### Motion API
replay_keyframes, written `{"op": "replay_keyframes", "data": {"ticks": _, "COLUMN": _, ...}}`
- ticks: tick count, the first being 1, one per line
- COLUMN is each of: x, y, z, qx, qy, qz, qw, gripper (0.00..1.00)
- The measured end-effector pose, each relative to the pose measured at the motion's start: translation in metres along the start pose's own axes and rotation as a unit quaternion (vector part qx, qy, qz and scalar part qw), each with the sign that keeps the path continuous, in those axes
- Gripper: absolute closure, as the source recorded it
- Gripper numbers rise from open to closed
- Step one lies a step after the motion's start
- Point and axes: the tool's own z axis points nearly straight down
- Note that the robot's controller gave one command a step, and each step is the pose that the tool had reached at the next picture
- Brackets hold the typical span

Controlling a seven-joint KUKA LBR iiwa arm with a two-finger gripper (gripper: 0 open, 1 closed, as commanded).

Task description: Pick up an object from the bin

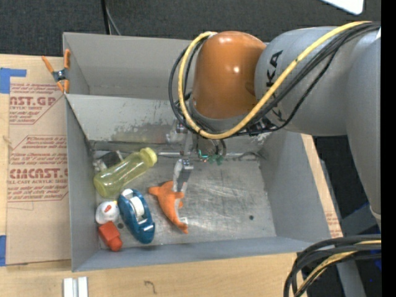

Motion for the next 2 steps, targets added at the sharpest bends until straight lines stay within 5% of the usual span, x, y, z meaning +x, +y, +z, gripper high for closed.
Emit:
{"op": "replay_keyframes", "data": {"ticks": 1, "x": 0.012, "y": -0.007, "z": 0.032, "qx": 0.000, "qy": -0.0026, "qz": -0.040, "qw": 0.9992, "gripper": 0.00}}
{"op": "replay_keyframes", "data": {"ticks": 2, "x": 0.036, "y": -0.019, "z": 0.100, "qx": 0.000, "qy": -0.0016, "qz": -0.064, "qw": 0.9979, "gripper": 0.00}}
